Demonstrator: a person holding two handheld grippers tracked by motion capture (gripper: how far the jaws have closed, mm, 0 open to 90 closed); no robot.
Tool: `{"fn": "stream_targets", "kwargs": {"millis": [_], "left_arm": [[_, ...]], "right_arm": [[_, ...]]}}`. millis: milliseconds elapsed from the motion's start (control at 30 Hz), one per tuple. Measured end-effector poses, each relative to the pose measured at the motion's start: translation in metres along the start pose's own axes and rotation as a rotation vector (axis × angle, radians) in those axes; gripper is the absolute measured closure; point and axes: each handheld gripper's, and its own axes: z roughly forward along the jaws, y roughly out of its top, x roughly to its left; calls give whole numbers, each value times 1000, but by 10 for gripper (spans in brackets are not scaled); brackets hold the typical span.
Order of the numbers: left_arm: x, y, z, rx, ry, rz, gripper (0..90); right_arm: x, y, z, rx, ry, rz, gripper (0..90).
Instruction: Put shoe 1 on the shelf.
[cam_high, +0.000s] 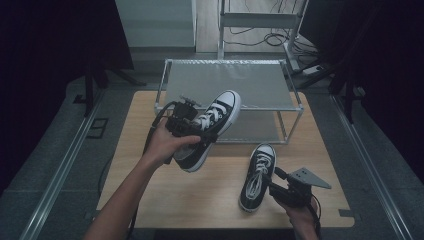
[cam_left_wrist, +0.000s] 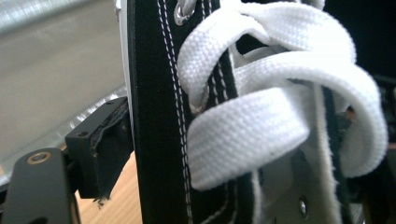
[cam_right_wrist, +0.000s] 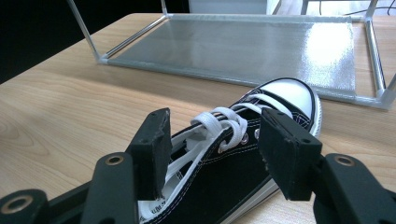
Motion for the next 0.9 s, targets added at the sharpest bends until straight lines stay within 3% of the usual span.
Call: {"fn": "stream_targets", "kwargs": {"millis": [333, 600, 900], "left_arm": [[7, 55, 2, -6, 39, -51, 164], [13, 83, 15, 17, 68, -94, 165], [27, 122, 32, 53, 148, -156, 165]], "right_arm": [[-2, 1, -1, -3, 1, 7, 446], [-2, 0, -2, -2, 7, 10, 445], [-5, 2, -4, -9, 5, 21, 446]]}}
